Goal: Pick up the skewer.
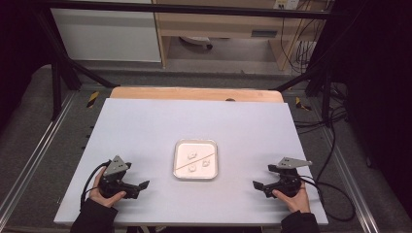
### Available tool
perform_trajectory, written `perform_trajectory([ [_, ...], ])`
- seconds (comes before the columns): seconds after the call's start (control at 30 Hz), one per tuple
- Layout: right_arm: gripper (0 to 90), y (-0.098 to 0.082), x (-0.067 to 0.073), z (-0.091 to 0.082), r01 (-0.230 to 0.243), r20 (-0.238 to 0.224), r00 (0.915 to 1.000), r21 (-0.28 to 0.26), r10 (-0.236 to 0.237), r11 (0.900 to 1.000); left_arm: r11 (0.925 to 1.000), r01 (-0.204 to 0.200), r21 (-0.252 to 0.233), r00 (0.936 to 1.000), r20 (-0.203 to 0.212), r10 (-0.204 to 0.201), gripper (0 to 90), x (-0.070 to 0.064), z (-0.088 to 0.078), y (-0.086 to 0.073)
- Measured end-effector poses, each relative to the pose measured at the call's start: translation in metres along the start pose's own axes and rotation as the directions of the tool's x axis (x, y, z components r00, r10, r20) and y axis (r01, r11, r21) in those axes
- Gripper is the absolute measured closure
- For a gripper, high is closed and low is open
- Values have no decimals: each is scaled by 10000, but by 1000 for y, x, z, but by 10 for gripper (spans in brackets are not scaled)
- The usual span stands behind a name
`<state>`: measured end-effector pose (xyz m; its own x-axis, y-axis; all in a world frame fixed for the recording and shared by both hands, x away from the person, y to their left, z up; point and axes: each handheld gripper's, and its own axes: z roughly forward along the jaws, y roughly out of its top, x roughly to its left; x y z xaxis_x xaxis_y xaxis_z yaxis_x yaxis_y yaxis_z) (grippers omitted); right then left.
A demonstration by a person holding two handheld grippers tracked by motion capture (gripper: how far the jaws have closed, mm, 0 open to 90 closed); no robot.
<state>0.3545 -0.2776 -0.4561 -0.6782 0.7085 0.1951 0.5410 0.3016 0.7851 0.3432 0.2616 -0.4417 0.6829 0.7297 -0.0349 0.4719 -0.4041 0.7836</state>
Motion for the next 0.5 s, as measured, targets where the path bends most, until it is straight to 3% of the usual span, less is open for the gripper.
perform_trajectory([
  [0.5, 7, 0, 0, 1, 97, 111, 9999, 58, -98, 9999, 9996, -274, 68, 9996, 35, 273, 27, -7, 5, 13],
])
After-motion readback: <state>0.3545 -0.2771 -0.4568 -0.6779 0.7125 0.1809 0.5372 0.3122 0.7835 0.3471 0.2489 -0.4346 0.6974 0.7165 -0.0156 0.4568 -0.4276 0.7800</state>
